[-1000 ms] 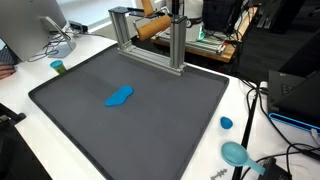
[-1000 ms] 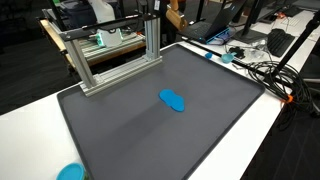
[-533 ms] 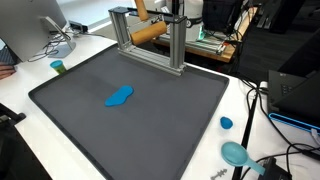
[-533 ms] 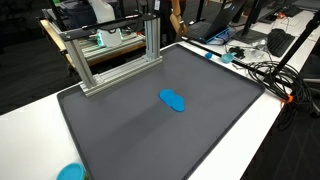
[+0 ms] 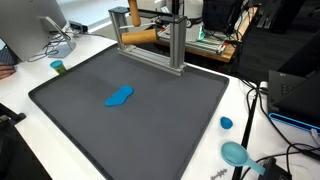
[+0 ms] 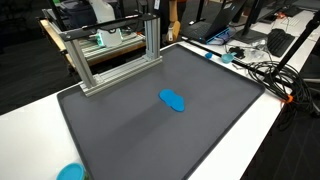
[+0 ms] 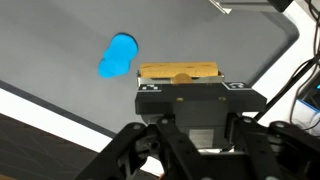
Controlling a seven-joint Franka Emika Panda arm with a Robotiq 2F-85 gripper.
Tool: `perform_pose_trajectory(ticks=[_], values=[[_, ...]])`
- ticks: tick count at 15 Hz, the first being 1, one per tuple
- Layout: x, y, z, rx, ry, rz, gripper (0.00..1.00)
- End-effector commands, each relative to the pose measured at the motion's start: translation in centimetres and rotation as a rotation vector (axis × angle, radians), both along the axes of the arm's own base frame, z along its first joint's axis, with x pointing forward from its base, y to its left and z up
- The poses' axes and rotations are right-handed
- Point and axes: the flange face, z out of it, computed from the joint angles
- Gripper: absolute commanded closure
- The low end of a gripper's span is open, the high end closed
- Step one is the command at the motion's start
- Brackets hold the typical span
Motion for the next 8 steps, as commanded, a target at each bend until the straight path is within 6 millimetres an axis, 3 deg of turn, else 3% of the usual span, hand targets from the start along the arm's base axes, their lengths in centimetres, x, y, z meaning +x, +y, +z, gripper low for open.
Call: perform_pose_trajectory(ticks=[1,2,3,7,8], values=[[-1.5,-0.7,-0.4,-0.074,0.023,-0.186,0.78],[-1.8,-1.0,-0.7,-0.091,0.037,-0.238,0.78],[-0.4,-0.6,-1.1,-0.055,0.038,-0.153,0.53],[-0.8,-0.9,-1.6,-0.074,0.052,-0.218,0.53],[-0.5,-1.2,-1.9,-0.077,0.053,-0.262,0.78]])
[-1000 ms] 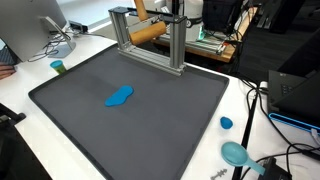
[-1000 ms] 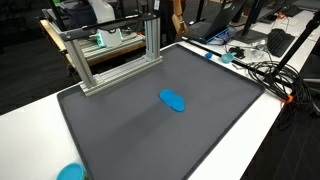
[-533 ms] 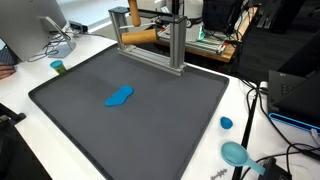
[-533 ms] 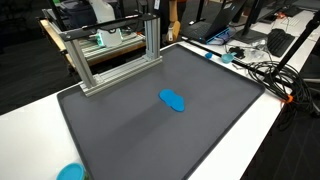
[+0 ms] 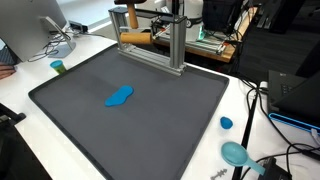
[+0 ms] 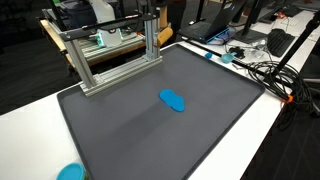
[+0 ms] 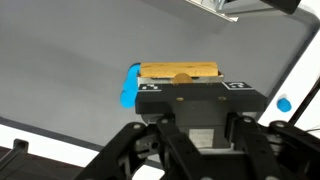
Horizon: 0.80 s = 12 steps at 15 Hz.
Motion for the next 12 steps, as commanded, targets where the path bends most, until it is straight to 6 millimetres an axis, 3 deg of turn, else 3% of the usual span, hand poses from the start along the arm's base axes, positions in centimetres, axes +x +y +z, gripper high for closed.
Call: perform_pose_trajectory(ticks=[1,7,12], values=[[0.1,-0.5,-0.7,-0.002,0.013,-0.082,0.78],[-3.3,-1.3,-4.3,0.059,0.062,-0.229,0.78],[-8.0,0.4,-5.9,0.027,0.013,-0.351,0.78]])
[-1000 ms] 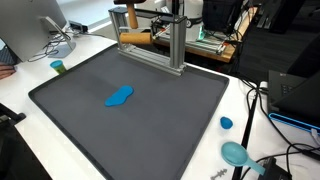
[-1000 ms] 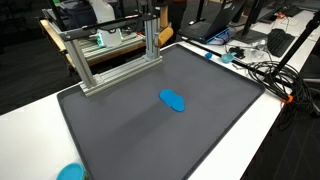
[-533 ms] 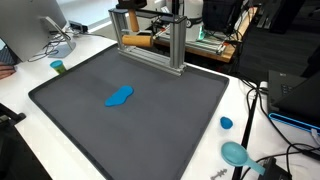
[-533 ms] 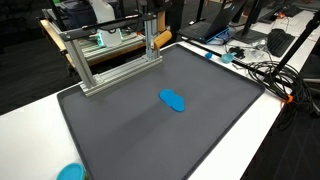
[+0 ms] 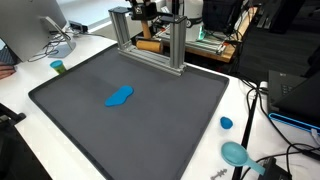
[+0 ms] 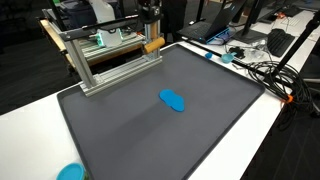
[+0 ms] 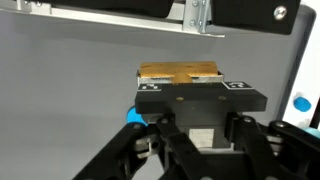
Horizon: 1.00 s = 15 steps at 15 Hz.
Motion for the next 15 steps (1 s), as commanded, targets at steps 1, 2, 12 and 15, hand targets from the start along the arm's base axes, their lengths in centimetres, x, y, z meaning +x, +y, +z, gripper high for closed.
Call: perform_pose_trajectory(ticks=[1,2,12,15], values=[[-4.6,1.7,0.5,-0.038,-0.058,-0.103,0.78],[-1.8,0.8,-0.2,-0.015,-0.015,-0.055,0.53],[-4.3,1.4,-0.4,-0.08,0.039,-0.076,0.78],[-5.0,1.7,-0.2,-0.094,0.053,-0.093,0.78]])
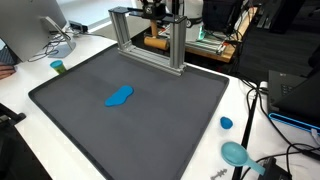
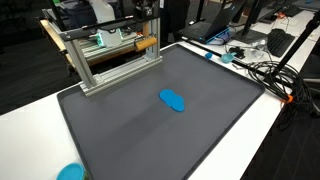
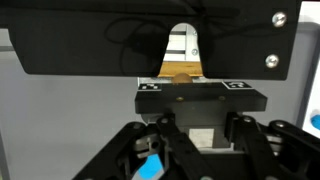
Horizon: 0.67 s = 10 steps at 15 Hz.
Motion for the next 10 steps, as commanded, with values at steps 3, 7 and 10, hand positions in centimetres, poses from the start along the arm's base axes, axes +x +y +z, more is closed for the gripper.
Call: perform_pose_trajectory(ticks=[3,7,10], values=[[-1.3,0.2,1.1,-0.033,0.003,-0.052,0.78],[-2.2,0.2,0.8,-0.053,0.004,-0.071,0.78],[-3.0,-0.3,0.3,-0.071,0.005,-0.067,0.78]])
